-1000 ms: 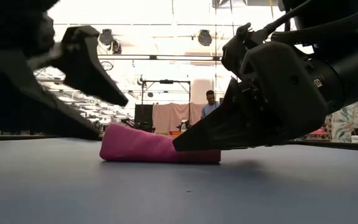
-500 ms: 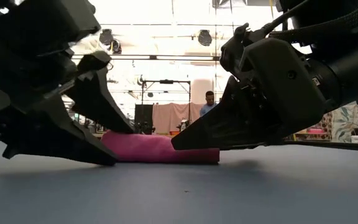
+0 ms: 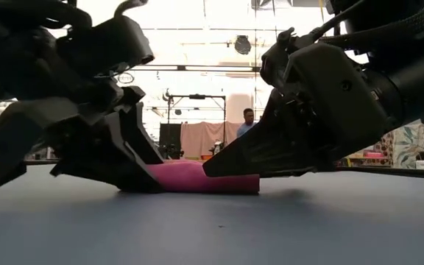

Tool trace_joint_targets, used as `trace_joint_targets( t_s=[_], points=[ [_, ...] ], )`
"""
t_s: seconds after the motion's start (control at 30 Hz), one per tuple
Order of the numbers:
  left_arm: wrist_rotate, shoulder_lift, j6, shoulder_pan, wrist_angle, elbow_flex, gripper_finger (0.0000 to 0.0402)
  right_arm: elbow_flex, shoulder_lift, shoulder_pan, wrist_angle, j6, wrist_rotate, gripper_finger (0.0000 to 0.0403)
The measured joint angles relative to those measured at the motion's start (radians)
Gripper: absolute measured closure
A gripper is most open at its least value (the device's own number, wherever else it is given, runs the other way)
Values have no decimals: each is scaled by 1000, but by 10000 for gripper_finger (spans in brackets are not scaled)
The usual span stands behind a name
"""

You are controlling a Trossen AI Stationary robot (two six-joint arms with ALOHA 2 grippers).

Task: Roll towel into tight, uniform cylinder
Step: Roll the pink towel

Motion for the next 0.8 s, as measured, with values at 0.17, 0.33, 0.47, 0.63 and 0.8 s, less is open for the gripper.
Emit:
trace_joint_targets(
  t_s=[0.17, 0.33, 0.47, 0.63, 0.8],
  points=[
    [71, -1, -28, 21, -4, 0, 282, -4, -61, 15, -39, -126, -46, 191],
    [109, -10, -31, 33, -6, -1, 331, -4, -140, 79, -133, -351, 7, 178],
    [134, -25, -54, 40, -13, -3, 344, -3, -140, 121, -132, -423, 102, 167],
    [222, -49, -55, 70, -23, -5, 340, -1, -121, 130, -122, -458, 139, 167],
    [349, -74, -56, 124, -31, -5, 340, -1, -90, 114, -75, -544, 143, 177]
  ],
)
